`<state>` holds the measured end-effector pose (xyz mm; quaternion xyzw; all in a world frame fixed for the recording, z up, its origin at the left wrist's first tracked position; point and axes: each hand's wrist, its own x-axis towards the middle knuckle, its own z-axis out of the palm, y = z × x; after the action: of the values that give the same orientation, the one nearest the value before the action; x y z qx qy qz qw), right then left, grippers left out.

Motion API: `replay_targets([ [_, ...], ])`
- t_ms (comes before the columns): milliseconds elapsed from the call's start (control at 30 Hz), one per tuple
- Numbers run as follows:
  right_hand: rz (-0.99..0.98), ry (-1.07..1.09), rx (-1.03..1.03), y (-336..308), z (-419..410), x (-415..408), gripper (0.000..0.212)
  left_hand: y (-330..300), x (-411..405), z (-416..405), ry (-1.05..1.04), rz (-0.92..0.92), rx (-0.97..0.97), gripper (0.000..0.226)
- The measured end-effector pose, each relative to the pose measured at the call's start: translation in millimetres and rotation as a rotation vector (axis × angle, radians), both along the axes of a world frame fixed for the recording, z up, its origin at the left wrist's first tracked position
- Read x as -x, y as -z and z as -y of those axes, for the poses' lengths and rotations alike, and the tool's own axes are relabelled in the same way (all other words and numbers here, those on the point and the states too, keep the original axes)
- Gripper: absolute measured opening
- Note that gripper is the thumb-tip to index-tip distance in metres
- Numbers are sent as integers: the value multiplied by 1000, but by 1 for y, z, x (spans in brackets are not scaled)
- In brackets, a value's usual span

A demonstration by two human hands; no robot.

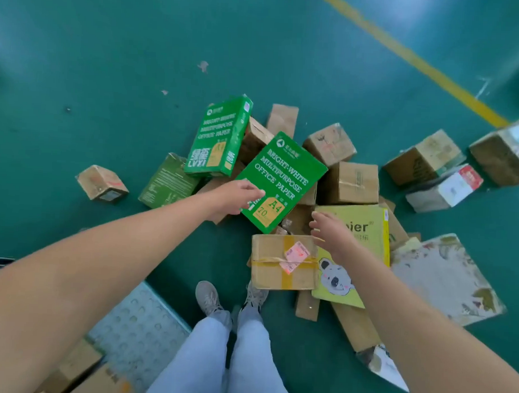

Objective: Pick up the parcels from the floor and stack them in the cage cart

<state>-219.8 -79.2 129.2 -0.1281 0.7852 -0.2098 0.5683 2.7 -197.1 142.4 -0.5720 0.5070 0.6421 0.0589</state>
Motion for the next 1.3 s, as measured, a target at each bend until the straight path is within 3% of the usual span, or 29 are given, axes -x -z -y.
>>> replay_targets([
  [100,-32,-2,-42,53,-1,12,22,53,10,15,36,47,-50,47],
  [400,-112,-87,-184,224,-20,42,41,227,27,40,87,174,-165,53],
  [533,-163,-140,-228,282,-27,53,36,302,34,29,78,221,-229,66],
  [700,-214,-130,-233,352,-34,68,45,380,46,-1,98,286,-320,69],
  [1000,-193,-28,-246,429,-36,84,74,448,60,-34,-13,265,-525,66],
  [1167,-182,47,-326,441,-39,85,67,454,59,-38,-90,246,-547,36],
  [1300,-161,75,-309,439,-38,73,78,446,56,-36,-150,239,-560,51],
])
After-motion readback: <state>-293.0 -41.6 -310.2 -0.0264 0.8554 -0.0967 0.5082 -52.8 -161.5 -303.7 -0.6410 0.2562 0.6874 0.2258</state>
